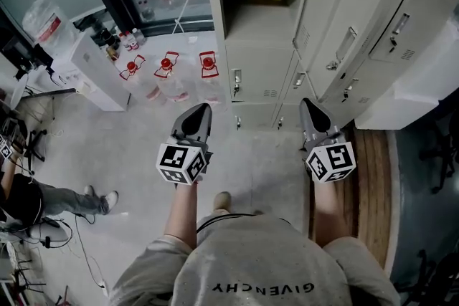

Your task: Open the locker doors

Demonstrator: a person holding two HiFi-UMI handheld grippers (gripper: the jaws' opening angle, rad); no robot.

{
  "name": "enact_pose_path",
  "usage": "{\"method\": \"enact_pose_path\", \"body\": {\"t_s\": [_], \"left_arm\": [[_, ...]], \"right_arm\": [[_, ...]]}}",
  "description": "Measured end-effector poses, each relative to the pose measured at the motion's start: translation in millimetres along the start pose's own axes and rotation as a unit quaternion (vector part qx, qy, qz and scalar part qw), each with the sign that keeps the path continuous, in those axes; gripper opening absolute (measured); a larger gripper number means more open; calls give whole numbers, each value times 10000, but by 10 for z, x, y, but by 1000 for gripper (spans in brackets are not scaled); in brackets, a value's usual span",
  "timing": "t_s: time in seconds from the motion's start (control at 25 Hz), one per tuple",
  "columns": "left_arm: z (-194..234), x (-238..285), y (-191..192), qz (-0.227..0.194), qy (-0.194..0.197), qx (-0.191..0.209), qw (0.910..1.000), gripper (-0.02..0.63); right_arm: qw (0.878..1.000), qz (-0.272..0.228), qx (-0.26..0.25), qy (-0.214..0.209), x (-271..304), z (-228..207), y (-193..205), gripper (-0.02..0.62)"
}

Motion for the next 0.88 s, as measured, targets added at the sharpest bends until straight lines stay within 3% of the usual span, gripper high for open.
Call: {"method": "enact_pose_path", "body": {"t_s": [0.88], "left_arm": [[176, -126, 44, 29, -171, -61, 9998, -2]], "right_arm": [[9996, 273, 70, -48, 38, 125, 215, -2]]}}
Point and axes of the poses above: the fingertips, and each gripper's own axes: x forward along the fingers, z to its left, y out of its underside, the point moved 6 cm from there along -x, backward along the fingers, and after that the axes turned 6 degrees about -y, right-handed, at the moved point
